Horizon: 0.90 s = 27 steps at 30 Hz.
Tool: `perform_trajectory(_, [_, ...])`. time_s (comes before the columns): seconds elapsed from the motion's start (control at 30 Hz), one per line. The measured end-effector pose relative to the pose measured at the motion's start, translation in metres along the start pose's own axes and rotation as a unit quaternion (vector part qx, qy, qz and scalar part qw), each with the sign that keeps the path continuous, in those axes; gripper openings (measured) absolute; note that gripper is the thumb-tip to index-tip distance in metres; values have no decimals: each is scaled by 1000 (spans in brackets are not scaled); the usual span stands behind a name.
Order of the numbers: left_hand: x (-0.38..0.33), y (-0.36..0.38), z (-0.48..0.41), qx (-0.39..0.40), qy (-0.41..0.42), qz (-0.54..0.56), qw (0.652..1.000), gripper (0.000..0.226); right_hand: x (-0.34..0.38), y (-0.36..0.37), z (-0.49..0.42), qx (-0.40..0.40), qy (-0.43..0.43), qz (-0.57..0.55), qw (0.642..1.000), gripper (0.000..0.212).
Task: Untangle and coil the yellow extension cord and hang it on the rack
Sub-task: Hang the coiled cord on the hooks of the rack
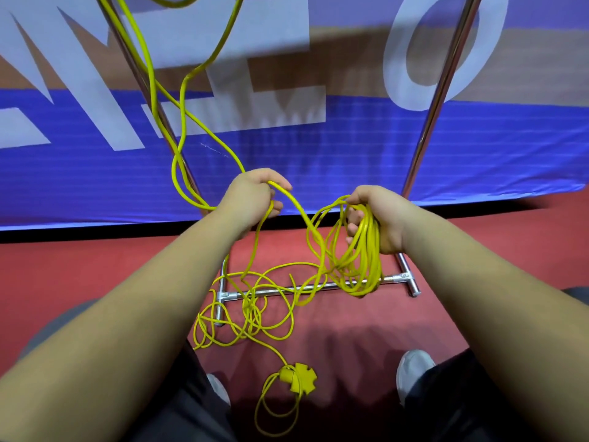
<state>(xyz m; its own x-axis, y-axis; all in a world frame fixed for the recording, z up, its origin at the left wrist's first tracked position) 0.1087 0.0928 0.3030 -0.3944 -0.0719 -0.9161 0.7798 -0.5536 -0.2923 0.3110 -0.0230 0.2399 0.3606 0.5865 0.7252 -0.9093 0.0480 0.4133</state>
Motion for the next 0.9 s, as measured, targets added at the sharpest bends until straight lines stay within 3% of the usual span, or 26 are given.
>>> perform_trajectory(0.07, [-21,10,3,12,61,-125,990,50,-6,9,-2,35,9,-31,999,47])
perform_trajectory(0.17, [-47,25,13,16,160,-272,949,41,-16,17,-6,50,35,-21,998,56])
perform_trajectory(0.27, [-54,42,19,60,232,-354,904,38,-25,24,-7,57,75,19,995,41])
perform_trajectory(0.4, [-49,53,12,129,215,-393,885,36,-31,28,-7,50,102,36,993,37])
perform_trajectory(0.6, [-38,38,1,104,160,-468,863,72,-26,18,-13,41,104,79,991,27])
perform_trajectory(0.7, [-28,15,-8,37,90,-522,847,47,-20,14,-8,40,121,118,985,23])
perform_trajectory(0.77, [-25,-9,-9,-32,57,-507,859,24,-16,10,-5,43,138,158,977,23])
perform_trajectory(0.83, [-21,-26,-9,-61,50,-455,887,17,-15,7,-1,53,168,212,961,26])
perform_trajectory(0.9, [-18,-36,-10,-72,33,-418,905,26,-19,6,4,73,206,261,940,28])
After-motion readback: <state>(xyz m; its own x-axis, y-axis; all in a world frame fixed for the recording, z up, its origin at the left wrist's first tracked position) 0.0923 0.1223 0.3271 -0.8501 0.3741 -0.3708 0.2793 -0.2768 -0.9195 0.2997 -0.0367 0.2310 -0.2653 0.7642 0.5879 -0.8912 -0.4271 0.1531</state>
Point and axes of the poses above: each hand's wrist, its own z-axis away from the middle knuckle, its own y-axis out of the palm, x = y × z, the point moved 9 cm from there along -z, towards the middle knuckle, and after that the axes turned 15 degrees about x, right-handed, at the moved point
